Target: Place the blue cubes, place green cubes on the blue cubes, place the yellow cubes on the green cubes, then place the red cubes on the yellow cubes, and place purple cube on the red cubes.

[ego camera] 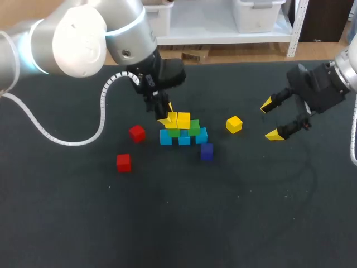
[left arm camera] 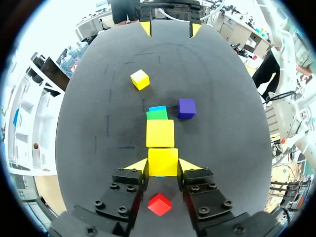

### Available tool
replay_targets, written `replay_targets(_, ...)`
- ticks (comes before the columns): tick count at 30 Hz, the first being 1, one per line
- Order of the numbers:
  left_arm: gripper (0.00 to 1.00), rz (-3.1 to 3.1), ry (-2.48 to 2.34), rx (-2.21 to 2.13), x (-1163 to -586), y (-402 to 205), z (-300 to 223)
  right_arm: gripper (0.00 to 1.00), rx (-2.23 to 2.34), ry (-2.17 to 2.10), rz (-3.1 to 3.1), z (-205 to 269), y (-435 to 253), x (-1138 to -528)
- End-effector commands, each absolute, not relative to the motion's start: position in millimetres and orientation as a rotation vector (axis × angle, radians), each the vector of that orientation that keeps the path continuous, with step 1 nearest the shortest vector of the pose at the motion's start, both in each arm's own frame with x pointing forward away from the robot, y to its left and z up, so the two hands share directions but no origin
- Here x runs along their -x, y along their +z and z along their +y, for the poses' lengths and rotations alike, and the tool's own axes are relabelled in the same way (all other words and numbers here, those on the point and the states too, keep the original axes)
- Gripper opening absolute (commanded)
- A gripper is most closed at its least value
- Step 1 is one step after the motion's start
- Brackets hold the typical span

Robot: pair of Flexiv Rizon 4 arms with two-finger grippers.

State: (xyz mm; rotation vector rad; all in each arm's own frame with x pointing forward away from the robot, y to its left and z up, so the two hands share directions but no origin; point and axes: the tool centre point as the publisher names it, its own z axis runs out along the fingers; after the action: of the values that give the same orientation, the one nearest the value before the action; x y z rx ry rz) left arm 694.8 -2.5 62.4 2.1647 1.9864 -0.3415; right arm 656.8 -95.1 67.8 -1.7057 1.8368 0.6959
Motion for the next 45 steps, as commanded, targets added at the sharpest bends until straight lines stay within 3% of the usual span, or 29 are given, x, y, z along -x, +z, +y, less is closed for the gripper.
replay_targets(1, 0.31, 1.984, -0.349, -2.172, -698.3, 61.9, -2.7, 1.00, 1.706, 0.699, 1.833, -95.1, 67.0, -657.6)
replay_targets(5, 0.40, 1.987, -0.352, -2.171, -698.3, 61.9, -2.6, 1.00, 1.706, 0.699, 1.833, -95.1, 67.0, -657.6)
replay_targets(14, 0.49, 1.992, -0.353, -2.171, -698.2, 61.7, -2.3, 1.00, 1.706, 0.699, 1.833, -95.1, 67.0, -657.6)
replay_targets(16, 0.62, 1.993, -0.354, -2.171, -698.2, 61.6, -2.4, 1.00, 1.706, 0.699, 1.833, -95.1, 67.0, -657.6)
replay_targets(20, 0.98, 1.996, -0.355, -2.170, -696.6, 65.0, -1.6, 1.00, 1.706, 0.699, 1.833, -95.1, 67.0, -657.6)
replay_targets(21, 1.00, 1.993, -0.351, -2.168, -696.0, 67.0, -0.8, 1.00, 1.706, 0.699, 1.833, -95.1, 67.0, -657.6)
replay_targets(45, 1.00, 1.827, -0.343, -2.022, -663.9, 122.7, 70.8, 1.00, 1.706, 0.699, 1.833, -95.1, 67.0, -657.6)
